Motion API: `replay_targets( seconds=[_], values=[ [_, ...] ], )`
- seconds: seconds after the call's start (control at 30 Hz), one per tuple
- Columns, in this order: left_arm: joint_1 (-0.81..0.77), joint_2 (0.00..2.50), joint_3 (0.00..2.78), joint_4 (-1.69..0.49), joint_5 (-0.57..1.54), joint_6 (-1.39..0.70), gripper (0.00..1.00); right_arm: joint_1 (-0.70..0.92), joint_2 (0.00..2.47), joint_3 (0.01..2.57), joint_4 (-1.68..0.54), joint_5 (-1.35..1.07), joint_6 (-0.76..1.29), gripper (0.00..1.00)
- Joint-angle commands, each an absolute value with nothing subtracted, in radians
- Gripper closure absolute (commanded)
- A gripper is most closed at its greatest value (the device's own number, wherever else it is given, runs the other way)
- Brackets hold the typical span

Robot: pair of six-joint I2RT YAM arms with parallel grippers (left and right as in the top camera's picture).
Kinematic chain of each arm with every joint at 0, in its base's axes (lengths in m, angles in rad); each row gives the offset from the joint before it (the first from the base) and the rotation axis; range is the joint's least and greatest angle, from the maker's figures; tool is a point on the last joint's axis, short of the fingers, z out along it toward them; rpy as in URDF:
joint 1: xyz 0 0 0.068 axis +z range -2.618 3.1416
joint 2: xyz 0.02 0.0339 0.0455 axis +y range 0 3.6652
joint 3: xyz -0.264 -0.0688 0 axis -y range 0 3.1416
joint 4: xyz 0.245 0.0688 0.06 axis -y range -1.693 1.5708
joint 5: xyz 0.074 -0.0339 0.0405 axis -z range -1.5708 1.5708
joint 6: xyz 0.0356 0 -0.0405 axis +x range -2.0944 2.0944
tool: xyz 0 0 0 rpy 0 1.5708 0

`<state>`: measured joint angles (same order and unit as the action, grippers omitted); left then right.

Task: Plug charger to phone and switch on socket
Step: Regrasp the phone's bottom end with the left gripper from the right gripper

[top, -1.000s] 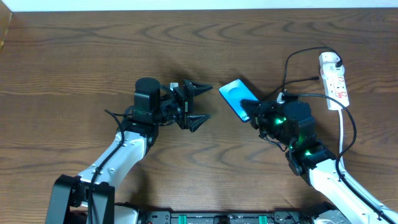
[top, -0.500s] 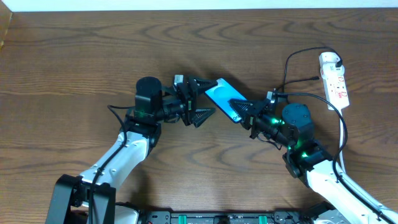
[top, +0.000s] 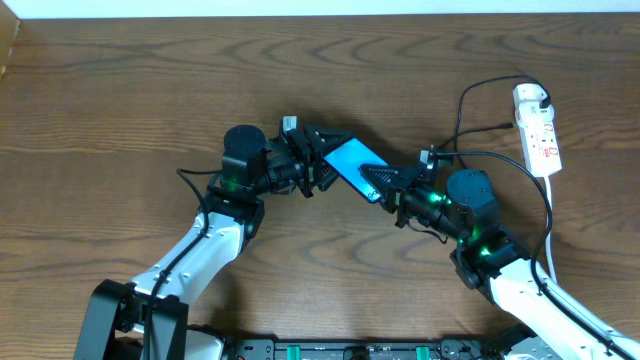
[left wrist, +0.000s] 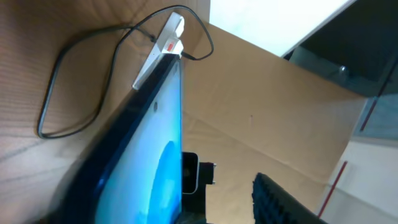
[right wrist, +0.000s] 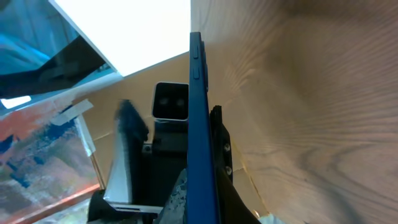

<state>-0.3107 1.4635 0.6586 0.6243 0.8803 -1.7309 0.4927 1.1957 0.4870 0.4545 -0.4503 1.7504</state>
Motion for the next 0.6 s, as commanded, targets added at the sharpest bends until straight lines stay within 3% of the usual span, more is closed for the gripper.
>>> replay_targets(
  seconds=[0.0,0.3,0.5,0.57],
  values=[
    [-0.311,1.462,0.662,0.634,0.866,-1.742,0.55,0.500,1.190,0.496,0.460,-0.424,1.758,0.99],
    [-0.311,1.462,0.662,0.634,0.851,-1.742,0.73,0.508,1.190,0.496,0.460,-0.421,1.758,0.98],
    [-0.311,1.462,0.662,0.634,0.852,-1.741,0.81,0.519,1.190,0.496,0.459,-0.425,1.757,0.81],
    [-0.311,1.462,0.662,0.634,0.851,-1.741,0.89,0.519,1.190,0.496,0.455,-0.426,1.757,0.79]
  ],
)
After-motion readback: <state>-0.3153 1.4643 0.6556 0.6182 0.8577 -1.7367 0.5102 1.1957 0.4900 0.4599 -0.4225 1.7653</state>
